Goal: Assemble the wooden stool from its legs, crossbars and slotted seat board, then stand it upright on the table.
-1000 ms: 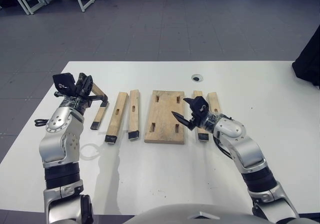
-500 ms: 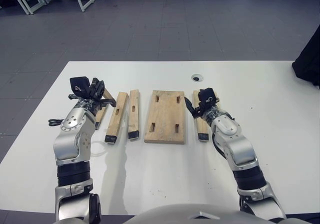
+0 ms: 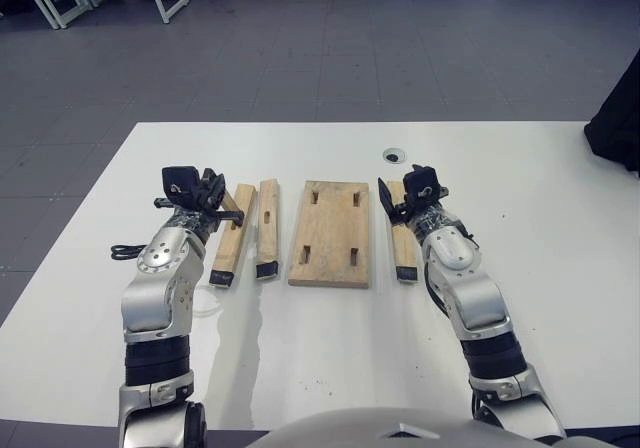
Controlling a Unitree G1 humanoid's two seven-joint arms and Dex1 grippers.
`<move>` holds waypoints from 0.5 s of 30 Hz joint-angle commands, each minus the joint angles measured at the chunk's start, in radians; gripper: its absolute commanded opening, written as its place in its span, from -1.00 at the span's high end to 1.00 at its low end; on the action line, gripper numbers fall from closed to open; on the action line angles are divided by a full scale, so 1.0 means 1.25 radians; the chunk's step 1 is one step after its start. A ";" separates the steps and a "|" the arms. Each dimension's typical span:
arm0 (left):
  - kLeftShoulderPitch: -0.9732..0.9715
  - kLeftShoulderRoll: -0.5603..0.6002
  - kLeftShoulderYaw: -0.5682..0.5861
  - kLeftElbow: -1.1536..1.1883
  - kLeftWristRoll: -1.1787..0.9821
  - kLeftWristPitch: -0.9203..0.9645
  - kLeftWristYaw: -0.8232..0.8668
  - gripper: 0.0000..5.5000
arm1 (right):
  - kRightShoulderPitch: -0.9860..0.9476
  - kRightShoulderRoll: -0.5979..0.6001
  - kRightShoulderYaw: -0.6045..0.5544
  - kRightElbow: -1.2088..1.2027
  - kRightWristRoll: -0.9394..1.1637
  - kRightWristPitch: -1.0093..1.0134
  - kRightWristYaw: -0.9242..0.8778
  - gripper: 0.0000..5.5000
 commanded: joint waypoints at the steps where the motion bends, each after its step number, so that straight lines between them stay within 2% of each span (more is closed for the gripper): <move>1: 0.017 -0.009 0.010 -0.026 0.004 0.008 0.006 0.85 | -0.003 -0.003 -0.003 -0.008 -0.009 -0.002 0.004 -0.29; 15: 0.037 -0.004 0.018 0.018 0.029 -0.014 -0.019 0.85 | -0.005 0.001 -0.006 -0.011 0.000 0.017 0.017 -0.29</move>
